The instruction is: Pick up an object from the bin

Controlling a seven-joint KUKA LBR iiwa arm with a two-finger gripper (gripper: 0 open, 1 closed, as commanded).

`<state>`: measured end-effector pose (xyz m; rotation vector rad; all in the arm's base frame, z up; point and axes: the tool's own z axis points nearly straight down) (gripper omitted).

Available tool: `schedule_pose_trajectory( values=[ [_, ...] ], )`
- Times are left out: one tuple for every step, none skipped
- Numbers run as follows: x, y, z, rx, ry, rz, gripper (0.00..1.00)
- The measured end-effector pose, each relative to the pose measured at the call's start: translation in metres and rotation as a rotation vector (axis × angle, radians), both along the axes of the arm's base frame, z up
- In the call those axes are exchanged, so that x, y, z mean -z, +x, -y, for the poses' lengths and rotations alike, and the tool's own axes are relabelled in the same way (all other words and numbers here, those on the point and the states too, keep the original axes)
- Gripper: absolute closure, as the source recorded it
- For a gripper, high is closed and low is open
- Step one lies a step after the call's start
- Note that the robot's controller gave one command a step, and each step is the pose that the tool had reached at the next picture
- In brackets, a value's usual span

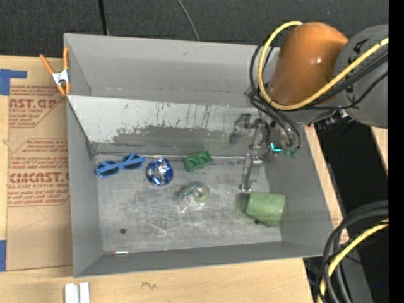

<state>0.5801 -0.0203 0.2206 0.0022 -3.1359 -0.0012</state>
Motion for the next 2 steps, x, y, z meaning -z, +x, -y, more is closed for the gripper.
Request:
schedule_pose_trajectory(
  values=[
    [0.1523, -0.0165, -0.024, -0.14, 0.001, 0.014, 0.0],
    [0.1484, -0.0152, -0.0235, -0.14, 0.0, 0.015, 1.0]
  ],
)
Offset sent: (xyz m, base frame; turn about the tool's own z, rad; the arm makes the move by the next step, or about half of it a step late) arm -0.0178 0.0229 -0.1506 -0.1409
